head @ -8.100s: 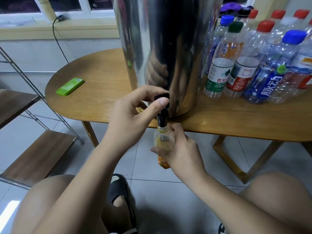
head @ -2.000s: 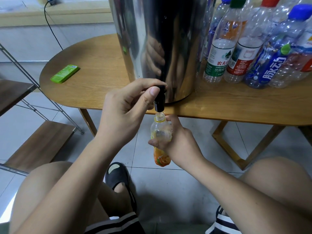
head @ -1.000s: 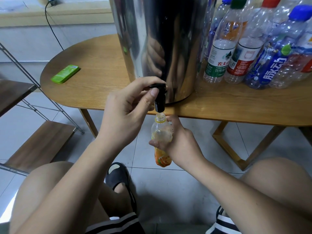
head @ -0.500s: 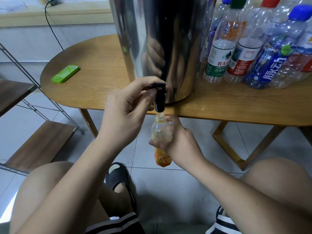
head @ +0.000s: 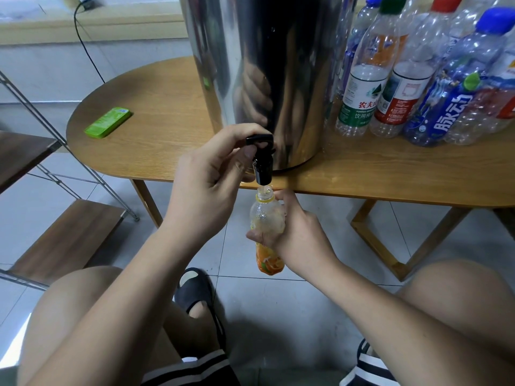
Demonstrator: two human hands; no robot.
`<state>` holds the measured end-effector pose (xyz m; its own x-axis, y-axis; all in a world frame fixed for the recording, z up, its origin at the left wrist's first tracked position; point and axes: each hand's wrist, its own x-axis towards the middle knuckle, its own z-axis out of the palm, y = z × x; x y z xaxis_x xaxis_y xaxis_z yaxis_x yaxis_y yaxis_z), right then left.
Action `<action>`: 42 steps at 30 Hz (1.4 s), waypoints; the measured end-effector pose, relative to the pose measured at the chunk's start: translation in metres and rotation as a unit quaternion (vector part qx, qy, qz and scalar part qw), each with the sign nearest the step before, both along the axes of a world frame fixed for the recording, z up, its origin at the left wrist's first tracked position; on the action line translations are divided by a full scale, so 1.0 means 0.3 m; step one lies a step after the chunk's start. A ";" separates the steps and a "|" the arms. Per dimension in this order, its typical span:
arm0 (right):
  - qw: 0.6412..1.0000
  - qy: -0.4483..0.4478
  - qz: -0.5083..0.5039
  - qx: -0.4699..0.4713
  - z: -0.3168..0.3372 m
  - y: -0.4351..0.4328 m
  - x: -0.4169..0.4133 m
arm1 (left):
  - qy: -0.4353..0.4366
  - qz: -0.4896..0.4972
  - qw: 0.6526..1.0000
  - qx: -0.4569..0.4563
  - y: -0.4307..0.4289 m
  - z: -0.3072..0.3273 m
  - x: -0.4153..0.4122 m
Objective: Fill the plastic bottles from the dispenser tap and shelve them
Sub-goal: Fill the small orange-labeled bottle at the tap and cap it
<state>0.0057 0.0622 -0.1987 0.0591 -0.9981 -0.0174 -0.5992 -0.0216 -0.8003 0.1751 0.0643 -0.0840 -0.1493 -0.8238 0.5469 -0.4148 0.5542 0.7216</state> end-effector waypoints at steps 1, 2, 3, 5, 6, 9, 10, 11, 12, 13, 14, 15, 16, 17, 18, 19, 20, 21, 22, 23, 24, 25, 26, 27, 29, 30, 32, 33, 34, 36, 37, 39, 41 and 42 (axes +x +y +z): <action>1.000 -0.001 0.000 0.000 -0.001 -0.001 0.000 | -0.001 0.000 1.000 -0.001 -0.001 0.000 0.000; 1.000 -0.001 0.001 -0.001 -0.001 -0.001 0.000 | -0.001 0.000 1.000 0.000 -0.001 0.000 -0.001; 1.000 -0.001 0.002 -0.003 -0.001 -0.001 0.000 | 0.001 0.000 1.000 0.001 -0.001 -0.001 -0.001; 1.000 0.002 0.001 -0.007 0.000 -0.001 0.001 | 0.004 -0.001 1.000 0.004 0.000 -0.001 -0.002; 1.000 0.006 0.000 -0.011 -0.002 -0.001 0.001 | 0.004 -0.001 1.000 0.004 0.000 -0.001 -0.002; 1.000 0.009 0.001 -0.016 -0.005 -0.001 0.001 | 0.002 0.000 1.000 0.003 -0.001 -0.001 -0.001; 1.000 0.008 0.002 -0.016 -0.005 -0.001 0.001 | 0.001 0.000 1.000 0.003 -0.001 -0.001 0.000; 1.000 0.007 0.003 -0.017 -0.005 -0.001 0.000 | 0.001 0.002 1.000 0.002 -0.001 -0.001 0.000; 1.000 0.007 0.003 -0.018 -0.005 -0.001 -0.001 | 0.002 0.002 1.000 0.002 -0.001 -0.002 -0.001; 1.000 0.005 0.003 -0.017 -0.005 -0.001 -0.001 | 0.005 0.001 1.000 0.003 -0.001 -0.002 -0.001; 1.000 0.005 0.003 -0.016 -0.004 -0.001 -0.001 | 0.006 0.000 1.000 0.005 -0.001 -0.002 -0.002; 1.000 0.005 0.004 -0.015 -0.003 -0.002 -0.001 | 0.007 0.000 1.000 0.006 -0.001 -0.002 -0.002; 1.000 0.005 0.005 -0.016 -0.003 -0.002 -0.001 | 0.008 0.000 1.000 0.006 0.000 -0.002 -0.002; 1.000 0.006 0.005 -0.016 -0.003 -0.002 -0.001 | 0.010 0.000 1.000 0.007 0.000 -0.002 -0.003; 1.000 0.006 0.005 -0.018 -0.003 -0.002 -0.001 | 0.012 0.001 1.000 0.007 0.000 -0.002 -0.003; 1.000 0.006 0.004 -0.018 -0.004 -0.002 -0.001 | 0.011 0.002 1.000 0.007 0.000 -0.003 -0.003; 1.000 0.007 0.004 -0.018 -0.004 -0.002 -0.001 | 0.010 0.002 1.000 0.006 0.000 -0.003 -0.003; 1.000 0.007 0.003 -0.018 -0.006 -0.002 0.000 | 0.009 0.001 1.000 0.006 -0.001 -0.003 -0.003; 1.000 0.006 0.002 -0.018 -0.007 -0.003 0.001 | 0.010 -0.001 1.000 0.008 -0.002 -0.003 -0.003; 1.000 0.005 0.001 -0.018 -0.009 -0.003 0.002 | 0.013 -0.003 1.000 0.011 -0.002 -0.003 -0.004; 1.000 0.004 0.001 -0.018 -0.011 -0.004 0.002 | 0.016 -0.004 1.000 0.014 -0.003 -0.004 -0.004; 1.000 0.003 0.001 -0.017 -0.012 -0.004 0.002 | 0.017 -0.003 1.000 0.014 -0.003 -0.004 -0.004; 1.000 0.002 0.001 -0.016 -0.013 -0.004 0.002 | 0.016 -0.003 1.000 0.014 -0.002 -0.004 -0.005; 1.000 0.001 0.002 -0.014 -0.013 -0.004 0.001 | 0.015 -0.002 1.000 0.013 -0.002 -0.005 -0.004; 1.000 0.004 0.002 -0.014 -0.013 -0.005 0.000 | 0.015 -0.002 1.000 0.013 -0.001 -0.005 -0.003; 1.000 0.006 0.003 -0.014 -0.012 -0.005 -0.001 | 0.016 -0.002 1.000 0.014 0.000 -0.005 -0.003; 1.000 0.004 0.001 -0.009 -0.011 -0.004 -0.001 | 0.016 -0.001 1.000 0.016 -0.001 -0.007 -0.002; 1.000 0.001 0.000 -0.007 -0.011 -0.004 -0.002 | 0.016 0.001 1.000 0.016 -0.002 -0.008 -0.001; 1.000 0.000 -0.001 -0.006 -0.011 -0.003 -0.002 | 0.017 0.002 1.000 0.016 -0.002 -0.010 -0.001; 1.000 0.003 -0.001 -0.007 -0.011 -0.003 -0.001 | 0.018 0.002 1.000 0.015 -0.002 -0.011 0.000; 1.000 0.007 0.000 -0.008 -0.011 -0.004 -0.001 | 0.019 0.001 1.000 0.014 -0.002 -0.011 0.000; 1.000 0.013 0.001 -0.012 -0.011 -0.004 0.001 | 0.020 0.000 1.000 0.014 -0.001 -0.010 -0.002; 1.000 0.015 0.001 -0.014 -0.011 -0.004 0.001 | 0.018 0.001 1.000 0.013 0.000 -0.008 -0.003; 1.000 0.013 0.001 -0.013 -0.010 -0.004 0.001 | 0.018 0.001 1.000 0.013 -0.001 -0.009 -0.002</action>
<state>0.0061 0.0611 -0.2018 0.0612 -0.9981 0.0071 -0.6203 -0.0437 -0.7832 0.1745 0.0641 -0.0866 -0.1282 -0.8377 0.5308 -0.3897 0.5347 0.7498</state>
